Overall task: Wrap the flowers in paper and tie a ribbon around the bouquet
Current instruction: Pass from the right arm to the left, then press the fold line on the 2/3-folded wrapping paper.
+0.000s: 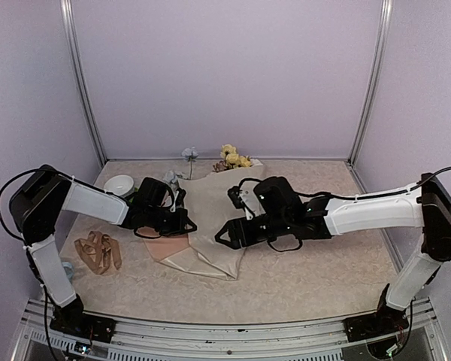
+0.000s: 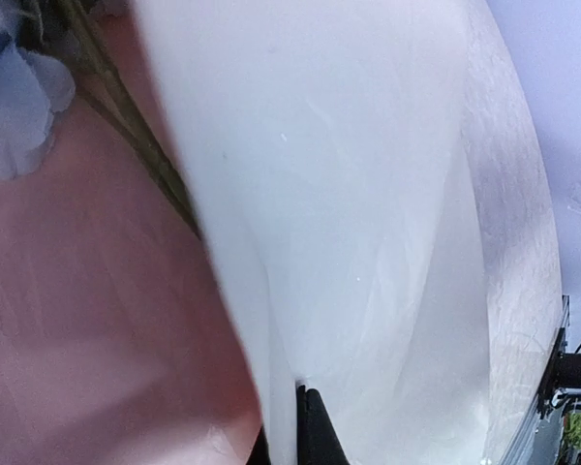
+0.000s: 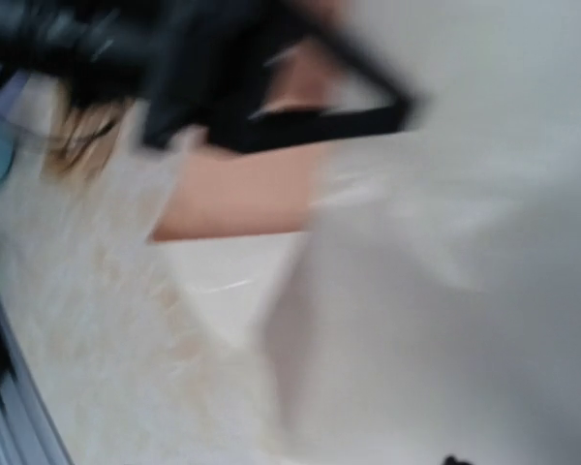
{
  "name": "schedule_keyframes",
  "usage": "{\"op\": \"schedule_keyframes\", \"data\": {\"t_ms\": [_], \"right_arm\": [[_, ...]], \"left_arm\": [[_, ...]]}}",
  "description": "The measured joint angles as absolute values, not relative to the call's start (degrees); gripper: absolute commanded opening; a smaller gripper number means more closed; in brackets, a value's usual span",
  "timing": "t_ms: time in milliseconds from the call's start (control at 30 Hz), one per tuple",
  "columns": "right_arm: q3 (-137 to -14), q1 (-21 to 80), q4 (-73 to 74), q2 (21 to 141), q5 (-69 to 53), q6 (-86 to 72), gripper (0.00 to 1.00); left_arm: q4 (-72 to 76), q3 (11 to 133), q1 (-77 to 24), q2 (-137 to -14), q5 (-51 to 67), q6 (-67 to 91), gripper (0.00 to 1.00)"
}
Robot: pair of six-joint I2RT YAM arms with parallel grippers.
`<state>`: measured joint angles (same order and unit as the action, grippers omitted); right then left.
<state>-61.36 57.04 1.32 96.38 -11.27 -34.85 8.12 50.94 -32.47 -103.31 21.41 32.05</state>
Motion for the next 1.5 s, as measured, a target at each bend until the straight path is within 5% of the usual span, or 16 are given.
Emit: {"op": "schedule_keyframes", "data": {"t_ms": [267,433,667,733,1033,1500], "right_arm": [[-46.33,46.63,-3.70,92.53,-15.66,-45.34,0.81],[-46.17,46.76,-9.41,99.22,-22.33,-49.39,0.69],[-46.19,47.05,-21.04,106.15,-30.13,-54.98,0.65],[-46.37,47.13,-22.92,107.22,-31.24,-55.70,0.59],[-47.57,47.22,-25.98,110.96,-32.51,-58.39,0.02],[-45.80,42.41,-21.74,107.57,-30.30,-55.24,0.00]], "left_arm": [[8.51,50.04,-32.05,-105.51,21.76,31.94,0.00],[8.58,49.06,-31.16,-105.71,22.06,31.92,0.00],[8.80,48.58,-30.72,-105.84,22.46,31.83,0.00],[8.97,48.56,-30.68,-105.95,22.55,31.83,0.00],[9.80,48.56,-30.57,-106.45,23.31,31.57,0.00],[13.30,53.30,-30.37,-112.55,30.24,29.28,0.00]]}}
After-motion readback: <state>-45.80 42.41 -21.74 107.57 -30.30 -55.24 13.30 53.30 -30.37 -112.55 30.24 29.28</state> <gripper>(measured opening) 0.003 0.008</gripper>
